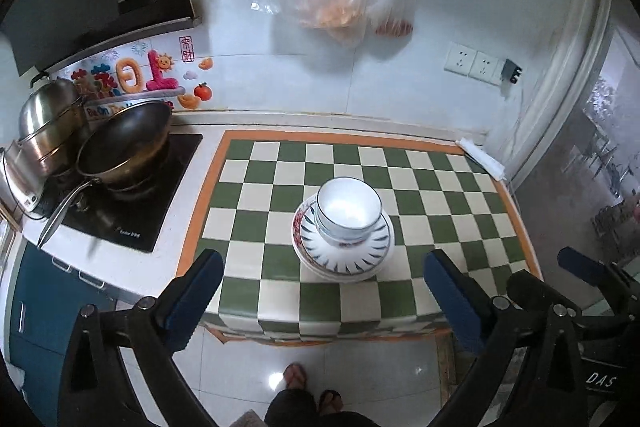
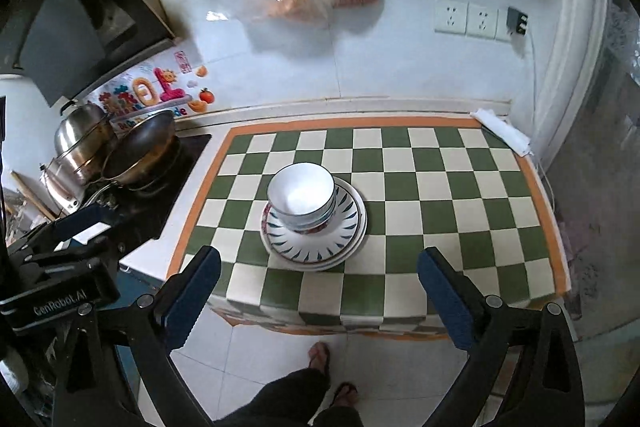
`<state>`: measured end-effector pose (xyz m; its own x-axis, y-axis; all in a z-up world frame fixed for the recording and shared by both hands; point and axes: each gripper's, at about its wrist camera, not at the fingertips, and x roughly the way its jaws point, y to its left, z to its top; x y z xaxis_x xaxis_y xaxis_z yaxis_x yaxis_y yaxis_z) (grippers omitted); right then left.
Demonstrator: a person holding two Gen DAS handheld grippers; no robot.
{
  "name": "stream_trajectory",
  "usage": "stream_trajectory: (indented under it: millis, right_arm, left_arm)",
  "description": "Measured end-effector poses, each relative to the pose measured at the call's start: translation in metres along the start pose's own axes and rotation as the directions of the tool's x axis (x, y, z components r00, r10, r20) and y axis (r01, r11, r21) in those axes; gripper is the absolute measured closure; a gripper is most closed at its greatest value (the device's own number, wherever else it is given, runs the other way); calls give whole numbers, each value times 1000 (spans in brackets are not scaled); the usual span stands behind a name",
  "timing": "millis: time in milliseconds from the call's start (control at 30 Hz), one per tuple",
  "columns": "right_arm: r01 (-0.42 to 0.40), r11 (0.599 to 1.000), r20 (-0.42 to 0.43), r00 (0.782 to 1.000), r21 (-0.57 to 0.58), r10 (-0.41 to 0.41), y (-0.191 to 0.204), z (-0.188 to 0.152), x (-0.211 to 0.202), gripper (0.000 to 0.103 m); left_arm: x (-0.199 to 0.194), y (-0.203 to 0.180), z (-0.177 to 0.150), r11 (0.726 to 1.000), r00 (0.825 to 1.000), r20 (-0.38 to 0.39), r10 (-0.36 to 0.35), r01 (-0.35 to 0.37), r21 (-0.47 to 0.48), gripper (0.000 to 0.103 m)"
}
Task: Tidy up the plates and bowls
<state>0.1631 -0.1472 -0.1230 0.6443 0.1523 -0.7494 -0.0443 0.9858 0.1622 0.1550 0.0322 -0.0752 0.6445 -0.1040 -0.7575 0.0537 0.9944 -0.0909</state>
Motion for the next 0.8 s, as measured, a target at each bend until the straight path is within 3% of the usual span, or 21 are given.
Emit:
stream_trajectory:
  millis: [367, 800]
  right_arm:
    - [29, 999, 101, 994, -13, -28, 18, -30, -81, 2]
    - [43, 999, 106, 993, 9, -44, 23, -31, -97, 1]
  left_arm:
    - [-58, -2, -27, 996, 995, 73, 66, -70, 51, 0]
    - [-76, 13, -32, 997, 994, 90, 64, -68, 42, 0]
